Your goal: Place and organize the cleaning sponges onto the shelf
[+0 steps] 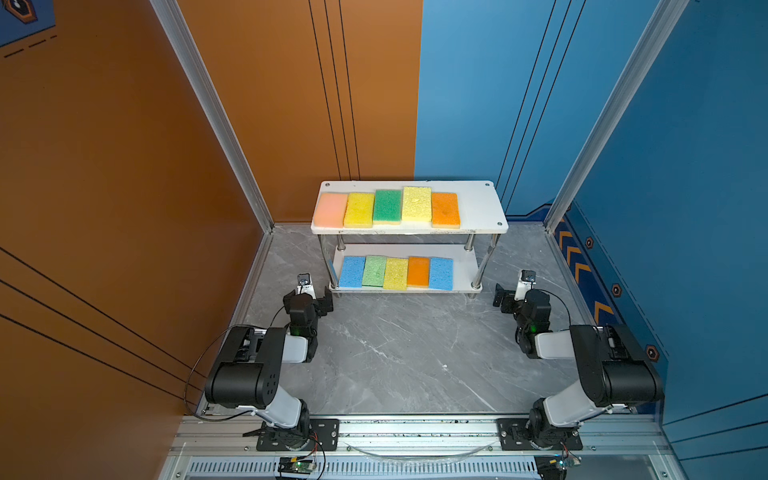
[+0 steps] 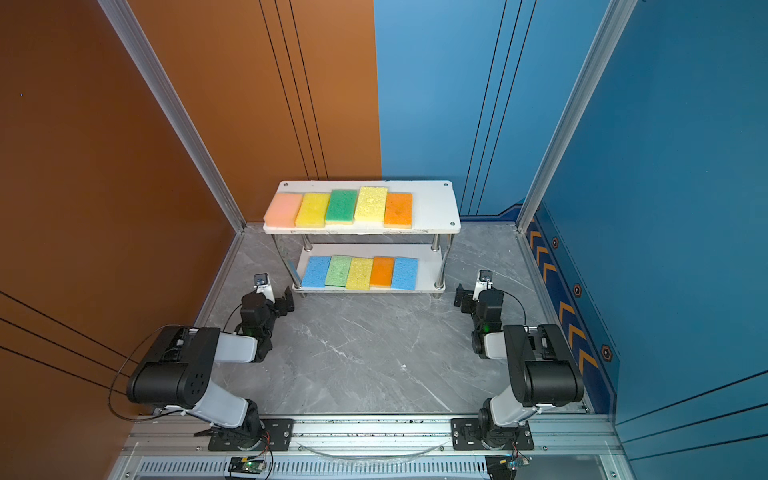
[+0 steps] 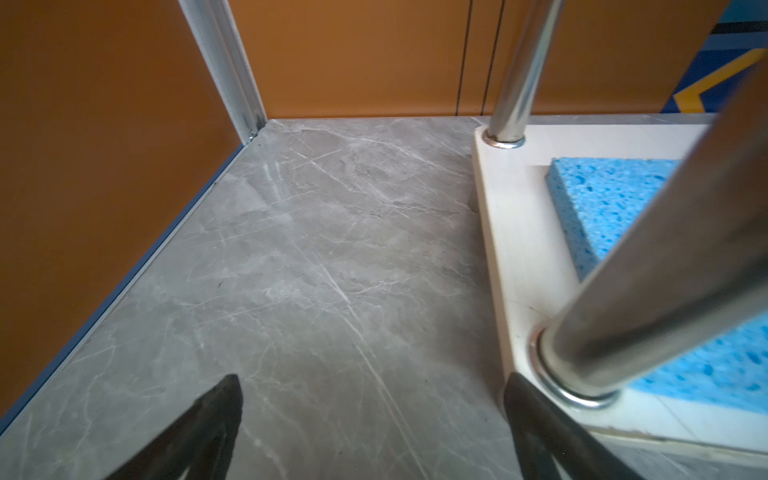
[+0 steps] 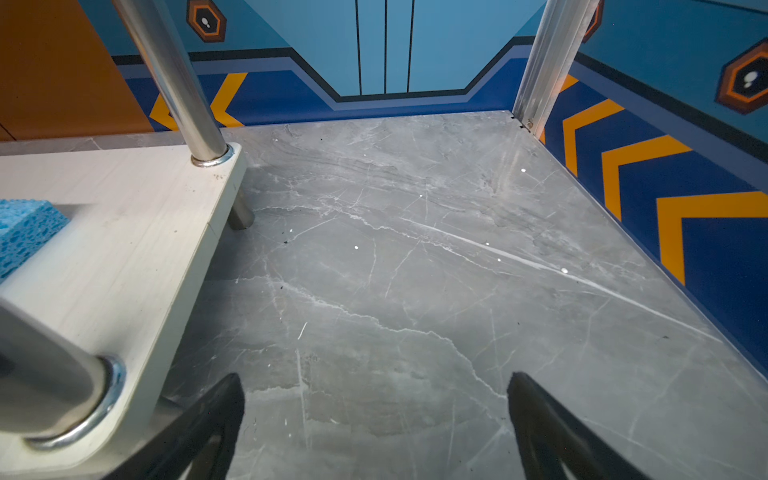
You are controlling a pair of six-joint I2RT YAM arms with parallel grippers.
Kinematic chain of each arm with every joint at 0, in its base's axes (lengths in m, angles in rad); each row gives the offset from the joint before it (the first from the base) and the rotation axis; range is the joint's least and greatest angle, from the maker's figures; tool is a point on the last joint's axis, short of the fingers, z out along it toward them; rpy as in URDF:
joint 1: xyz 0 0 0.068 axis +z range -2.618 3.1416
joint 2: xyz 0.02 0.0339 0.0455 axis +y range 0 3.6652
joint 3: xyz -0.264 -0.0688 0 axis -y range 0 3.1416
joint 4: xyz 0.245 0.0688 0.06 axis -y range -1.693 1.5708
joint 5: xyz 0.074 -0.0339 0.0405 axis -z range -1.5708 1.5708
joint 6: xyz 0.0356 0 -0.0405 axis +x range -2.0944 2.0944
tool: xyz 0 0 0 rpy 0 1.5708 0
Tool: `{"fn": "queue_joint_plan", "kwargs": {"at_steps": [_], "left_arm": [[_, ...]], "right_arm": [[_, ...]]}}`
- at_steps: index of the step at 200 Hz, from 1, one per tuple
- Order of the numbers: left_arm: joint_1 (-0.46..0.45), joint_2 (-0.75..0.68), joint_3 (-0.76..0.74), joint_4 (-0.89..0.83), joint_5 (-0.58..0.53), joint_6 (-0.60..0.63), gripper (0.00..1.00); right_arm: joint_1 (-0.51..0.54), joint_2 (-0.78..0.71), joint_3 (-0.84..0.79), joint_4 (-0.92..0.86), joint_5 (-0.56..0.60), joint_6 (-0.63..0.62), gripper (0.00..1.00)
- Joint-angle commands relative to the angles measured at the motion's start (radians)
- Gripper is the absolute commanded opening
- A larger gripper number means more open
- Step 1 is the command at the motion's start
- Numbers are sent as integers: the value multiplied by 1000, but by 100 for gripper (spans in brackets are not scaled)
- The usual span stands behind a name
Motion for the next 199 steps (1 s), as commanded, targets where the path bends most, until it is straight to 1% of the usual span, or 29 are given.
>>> {"fn": "queue_joint_plan", "kwargs": {"at_steps": [1,15,33,45,93,199], "left_arm": [[-2,5,22,-19,97,43,98],[0,7,25,-22,80,34,98],[0,5,22,-19,-59,-18,98],[2,-3,11,-15,-96,-42,98],[-18,4,18,-13,-123,-21,98],[-18,5,18,-14,-123,-21,98]], "right_arm": [[-2,-17,9,-20,-8,12,100],[-1,-17,8,-18,-6,12,100],[-1,-17,7,-16,-4,12,100],[-1,-17,7,-16,-5,12,100],[-1,-17,7,-16,-5,12,100],[-1,-17,7,-17,-4,12,100]]}}
